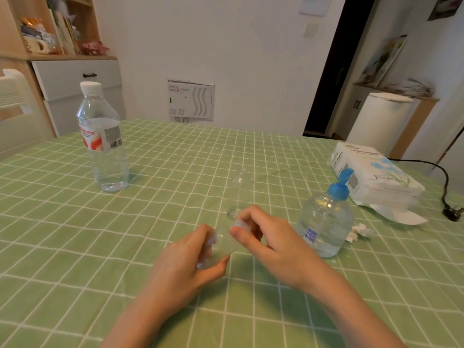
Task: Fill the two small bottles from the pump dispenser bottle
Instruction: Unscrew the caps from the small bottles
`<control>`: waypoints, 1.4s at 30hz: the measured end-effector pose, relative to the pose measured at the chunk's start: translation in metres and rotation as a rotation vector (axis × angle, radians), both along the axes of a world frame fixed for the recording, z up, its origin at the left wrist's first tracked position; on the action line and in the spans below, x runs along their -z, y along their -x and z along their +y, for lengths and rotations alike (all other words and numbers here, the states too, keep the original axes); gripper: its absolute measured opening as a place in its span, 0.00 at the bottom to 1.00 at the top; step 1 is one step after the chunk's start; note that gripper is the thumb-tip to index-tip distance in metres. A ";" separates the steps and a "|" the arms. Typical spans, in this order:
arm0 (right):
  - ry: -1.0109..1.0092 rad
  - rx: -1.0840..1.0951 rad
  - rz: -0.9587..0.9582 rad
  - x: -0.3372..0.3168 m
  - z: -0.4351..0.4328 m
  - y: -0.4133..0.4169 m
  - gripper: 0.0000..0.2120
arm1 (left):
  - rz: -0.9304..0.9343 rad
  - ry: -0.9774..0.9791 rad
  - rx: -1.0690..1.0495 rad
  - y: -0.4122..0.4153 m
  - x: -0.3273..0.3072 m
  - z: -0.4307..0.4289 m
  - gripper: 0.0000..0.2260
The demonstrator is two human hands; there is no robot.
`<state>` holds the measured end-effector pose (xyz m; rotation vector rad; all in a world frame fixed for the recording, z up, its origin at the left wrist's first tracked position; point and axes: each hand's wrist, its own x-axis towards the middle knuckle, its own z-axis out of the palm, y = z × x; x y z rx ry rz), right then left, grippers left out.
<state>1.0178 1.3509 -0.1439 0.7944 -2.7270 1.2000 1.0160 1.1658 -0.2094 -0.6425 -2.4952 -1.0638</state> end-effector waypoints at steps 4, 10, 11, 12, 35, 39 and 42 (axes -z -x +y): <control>0.019 -0.009 -0.015 -0.002 0.001 0.000 0.11 | 0.005 0.041 0.000 0.000 0.000 0.000 0.13; 0.017 -0.016 -0.052 -0.003 0.003 0.001 0.09 | -0.007 0.080 -0.004 -0.002 0.000 0.000 0.11; 0.022 -0.016 -0.062 -0.002 0.004 0.001 0.10 | -0.007 0.077 -0.008 -0.002 0.000 0.000 0.12; 0.023 -0.008 -0.070 -0.001 0.005 0.001 0.11 | -0.006 0.081 -0.013 -0.002 0.000 0.000 0.12; 0.104 -0.026 -0.040 -0.013 0.015 0.003 0.08 | 0.002 0.064 -0.032 -0.002 0.001 0.000 0.11; 0.315 0.080 -0.059 -0.008 0.027 0.012 0.09 | -0.032 -0.086 -0.045 -0.001 -0.001 0.002 0.11; 0.270 0.199 -0.141 0.015 0.025 0.023 0.09 | -0.071 -0.242 -0.048 0.000 -0.003 0.004 0.10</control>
